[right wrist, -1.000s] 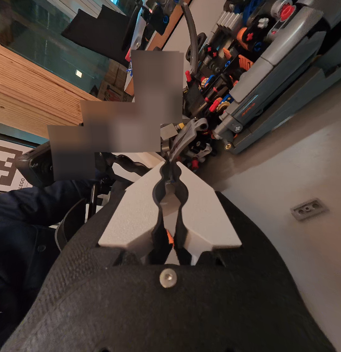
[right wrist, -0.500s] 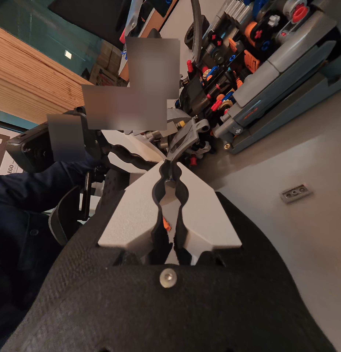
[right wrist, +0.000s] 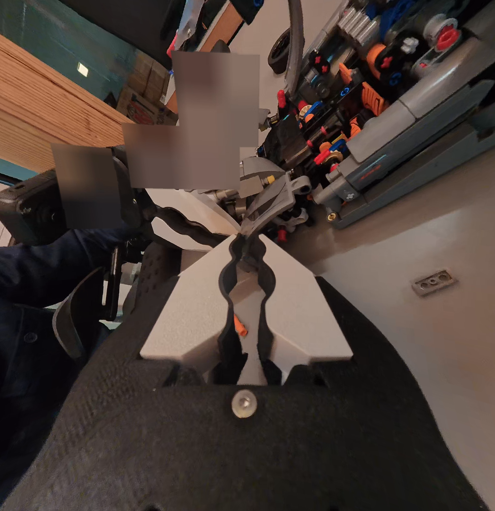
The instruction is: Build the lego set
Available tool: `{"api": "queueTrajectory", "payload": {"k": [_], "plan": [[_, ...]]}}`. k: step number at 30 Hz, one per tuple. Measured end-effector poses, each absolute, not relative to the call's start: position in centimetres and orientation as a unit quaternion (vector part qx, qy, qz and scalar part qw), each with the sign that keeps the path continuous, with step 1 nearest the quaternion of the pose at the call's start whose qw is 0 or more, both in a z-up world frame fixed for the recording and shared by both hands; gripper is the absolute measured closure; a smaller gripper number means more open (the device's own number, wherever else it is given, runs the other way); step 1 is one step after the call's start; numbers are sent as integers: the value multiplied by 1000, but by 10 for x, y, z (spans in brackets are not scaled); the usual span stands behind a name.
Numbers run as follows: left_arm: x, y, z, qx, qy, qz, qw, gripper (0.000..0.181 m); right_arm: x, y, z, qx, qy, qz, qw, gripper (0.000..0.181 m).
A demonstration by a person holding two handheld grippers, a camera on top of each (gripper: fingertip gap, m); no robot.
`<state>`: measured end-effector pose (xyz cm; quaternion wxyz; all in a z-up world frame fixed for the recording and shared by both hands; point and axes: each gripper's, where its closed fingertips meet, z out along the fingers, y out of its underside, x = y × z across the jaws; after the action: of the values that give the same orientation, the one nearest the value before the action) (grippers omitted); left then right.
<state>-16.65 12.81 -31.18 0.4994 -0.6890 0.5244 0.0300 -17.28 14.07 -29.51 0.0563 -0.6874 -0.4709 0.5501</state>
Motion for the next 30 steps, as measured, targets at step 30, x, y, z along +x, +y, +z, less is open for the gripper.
{"api": "queueTrajectory", "payload": {"k": [30], "plan": [[-170,94,-281,-744,495,-22,449,130,-171,119,-319,-674,-570,466,56,152]]}}
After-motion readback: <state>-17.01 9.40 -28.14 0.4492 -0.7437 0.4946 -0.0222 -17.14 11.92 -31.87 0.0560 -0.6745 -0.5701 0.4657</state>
